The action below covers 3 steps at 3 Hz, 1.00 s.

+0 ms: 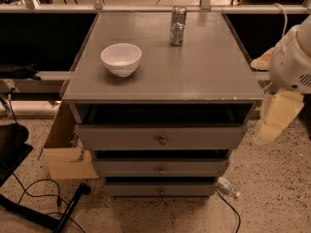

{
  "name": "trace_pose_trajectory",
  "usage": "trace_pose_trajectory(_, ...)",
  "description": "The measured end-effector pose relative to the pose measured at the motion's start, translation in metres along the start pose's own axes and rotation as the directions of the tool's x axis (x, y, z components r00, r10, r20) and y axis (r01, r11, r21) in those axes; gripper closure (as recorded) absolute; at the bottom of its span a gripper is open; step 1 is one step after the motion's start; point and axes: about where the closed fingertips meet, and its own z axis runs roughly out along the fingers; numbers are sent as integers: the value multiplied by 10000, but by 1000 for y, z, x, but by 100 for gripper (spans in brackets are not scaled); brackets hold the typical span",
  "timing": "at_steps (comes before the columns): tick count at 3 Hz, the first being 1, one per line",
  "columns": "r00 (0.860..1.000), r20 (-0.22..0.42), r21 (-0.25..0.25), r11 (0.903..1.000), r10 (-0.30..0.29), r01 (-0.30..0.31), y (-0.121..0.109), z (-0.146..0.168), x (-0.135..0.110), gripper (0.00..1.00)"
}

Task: Open top drawer

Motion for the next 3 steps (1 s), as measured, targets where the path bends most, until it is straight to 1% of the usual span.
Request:
trace_pose_trajectory(1, 9974, 84, 48, 9974, -713, 713, 18, 61, -7, 0)
trace_pose_trajectory(2, 9859, -57, -90, 9859, -1672, 1671, 35, 151, -23, 0)
trace_pose_trajectory(3, 9755, -341, -215, 9760, -2175, 2169, 36, 200, -36, 0)
